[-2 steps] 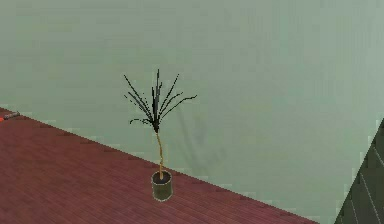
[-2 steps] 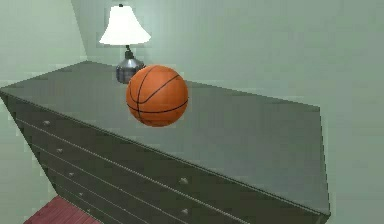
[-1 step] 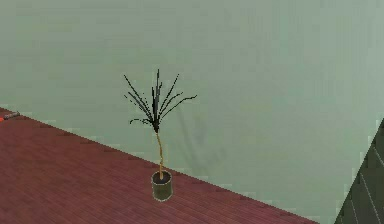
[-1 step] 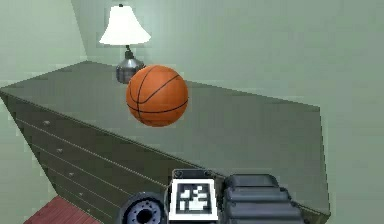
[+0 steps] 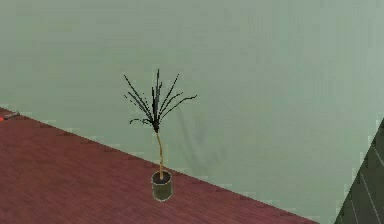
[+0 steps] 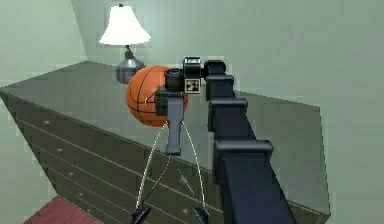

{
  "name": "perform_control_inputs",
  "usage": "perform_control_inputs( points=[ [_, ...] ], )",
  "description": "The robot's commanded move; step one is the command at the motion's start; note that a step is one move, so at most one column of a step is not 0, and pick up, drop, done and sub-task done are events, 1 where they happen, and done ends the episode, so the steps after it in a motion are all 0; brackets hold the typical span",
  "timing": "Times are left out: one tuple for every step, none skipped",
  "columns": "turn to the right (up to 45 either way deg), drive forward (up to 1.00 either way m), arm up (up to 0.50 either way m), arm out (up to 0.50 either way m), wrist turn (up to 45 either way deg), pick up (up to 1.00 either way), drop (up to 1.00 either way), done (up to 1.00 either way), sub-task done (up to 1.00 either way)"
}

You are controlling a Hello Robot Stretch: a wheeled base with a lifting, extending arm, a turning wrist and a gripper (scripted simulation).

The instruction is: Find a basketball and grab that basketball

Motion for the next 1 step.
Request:
perform_control_inputs(
  points=[
    [0.0, 0.0, 0.0, 0.0, 45.0, 0.0, 0.0, 0.0, 0.0]
  ],
)
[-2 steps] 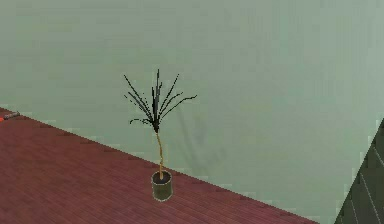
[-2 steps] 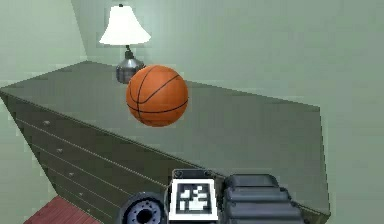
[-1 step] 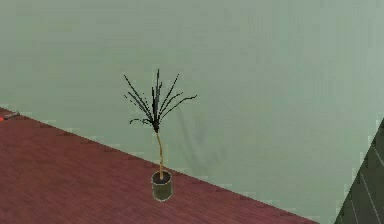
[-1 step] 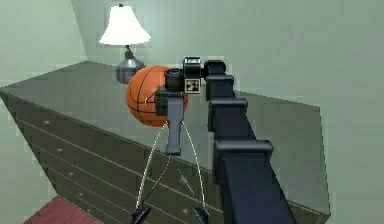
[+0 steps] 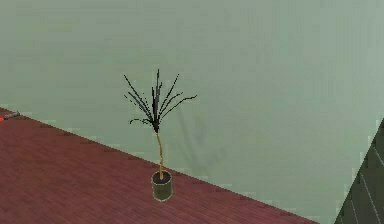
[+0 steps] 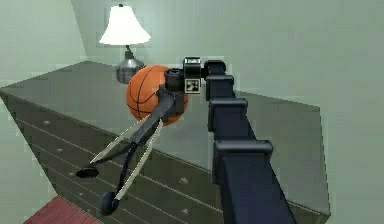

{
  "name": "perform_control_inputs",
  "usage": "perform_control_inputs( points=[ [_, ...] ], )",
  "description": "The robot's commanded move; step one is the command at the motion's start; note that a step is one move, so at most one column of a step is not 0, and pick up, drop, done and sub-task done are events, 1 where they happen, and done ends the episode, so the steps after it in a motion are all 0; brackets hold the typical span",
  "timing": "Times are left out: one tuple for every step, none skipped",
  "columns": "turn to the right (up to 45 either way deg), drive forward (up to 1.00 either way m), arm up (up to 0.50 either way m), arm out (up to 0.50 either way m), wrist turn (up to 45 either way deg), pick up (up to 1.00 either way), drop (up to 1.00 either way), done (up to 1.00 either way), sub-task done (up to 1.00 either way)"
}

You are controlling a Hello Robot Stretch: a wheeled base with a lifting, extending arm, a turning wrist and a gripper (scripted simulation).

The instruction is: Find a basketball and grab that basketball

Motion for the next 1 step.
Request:
perform_control_inputs(
  points=[
    [0.0, 0.0, 0.0, 0.0, 45.0, 0.0, 0.0, 0.0, 0.0]
  ],
)
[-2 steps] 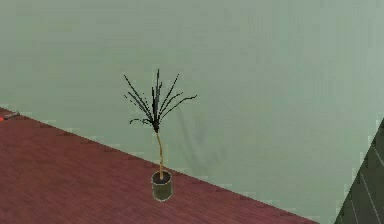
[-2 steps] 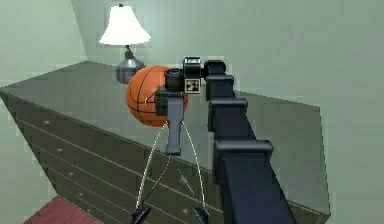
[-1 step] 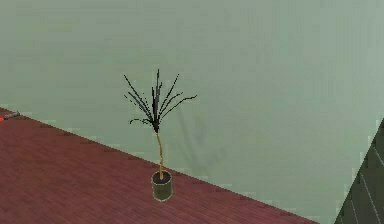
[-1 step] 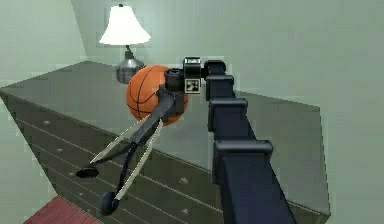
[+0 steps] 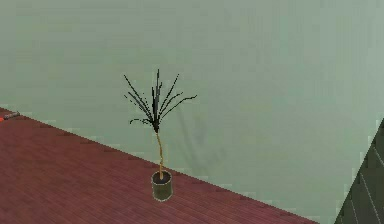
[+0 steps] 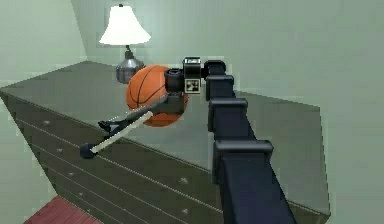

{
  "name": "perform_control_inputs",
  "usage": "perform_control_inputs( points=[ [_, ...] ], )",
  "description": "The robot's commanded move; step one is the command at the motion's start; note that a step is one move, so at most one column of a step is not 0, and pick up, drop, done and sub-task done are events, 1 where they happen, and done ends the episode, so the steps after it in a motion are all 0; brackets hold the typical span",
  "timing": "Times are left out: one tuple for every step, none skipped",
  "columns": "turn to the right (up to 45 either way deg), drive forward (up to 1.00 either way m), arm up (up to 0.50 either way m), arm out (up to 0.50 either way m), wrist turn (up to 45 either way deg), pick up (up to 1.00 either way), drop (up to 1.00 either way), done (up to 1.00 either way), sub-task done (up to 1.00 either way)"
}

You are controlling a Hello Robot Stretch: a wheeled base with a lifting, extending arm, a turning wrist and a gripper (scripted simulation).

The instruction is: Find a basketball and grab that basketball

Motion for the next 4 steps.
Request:
perform_control_inputs(
  points=[
    [0.0, 0.0, 0.0, 0.0, 45.0, 0.0, 0.0, 0.0, 0.0],
    [0.0, 0.0, 0.0, 0.0, 18.0, 0.0, 0.0, 0.0, 0.0],
    [0.0, 0.0, 0.0, 0.0, 0.0, 1.0, 0.0, 0.0, 0.0],
    [0.0, 0.0, 0.0, 0.0, 0.0, 0.0, 0.0, 1.0, 0.0]
  ],
)
